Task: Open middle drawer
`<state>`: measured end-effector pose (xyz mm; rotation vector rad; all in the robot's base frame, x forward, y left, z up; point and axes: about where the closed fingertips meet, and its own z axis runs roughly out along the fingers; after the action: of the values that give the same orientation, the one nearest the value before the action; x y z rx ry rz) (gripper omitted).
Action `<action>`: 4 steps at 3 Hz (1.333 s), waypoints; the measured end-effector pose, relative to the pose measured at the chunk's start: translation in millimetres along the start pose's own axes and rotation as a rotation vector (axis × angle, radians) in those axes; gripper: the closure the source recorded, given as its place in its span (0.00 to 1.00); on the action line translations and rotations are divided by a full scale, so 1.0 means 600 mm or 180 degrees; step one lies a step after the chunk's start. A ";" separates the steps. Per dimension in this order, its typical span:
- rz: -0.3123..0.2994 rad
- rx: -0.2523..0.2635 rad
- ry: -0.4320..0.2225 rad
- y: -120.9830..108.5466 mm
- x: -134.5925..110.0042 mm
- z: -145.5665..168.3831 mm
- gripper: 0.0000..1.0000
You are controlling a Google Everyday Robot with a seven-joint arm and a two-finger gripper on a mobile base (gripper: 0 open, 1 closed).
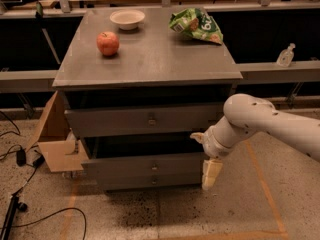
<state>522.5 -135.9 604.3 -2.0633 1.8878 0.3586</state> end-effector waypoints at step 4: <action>-0.0088 -0.0130 0.0139 -0.104 0.138 0.201 0.00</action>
Offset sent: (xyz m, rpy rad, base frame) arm 0.0695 -0.0183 -0.1284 -0.0777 -0.0053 0.1001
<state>596.0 -159.1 465.1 -2.1382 1.8898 0.3513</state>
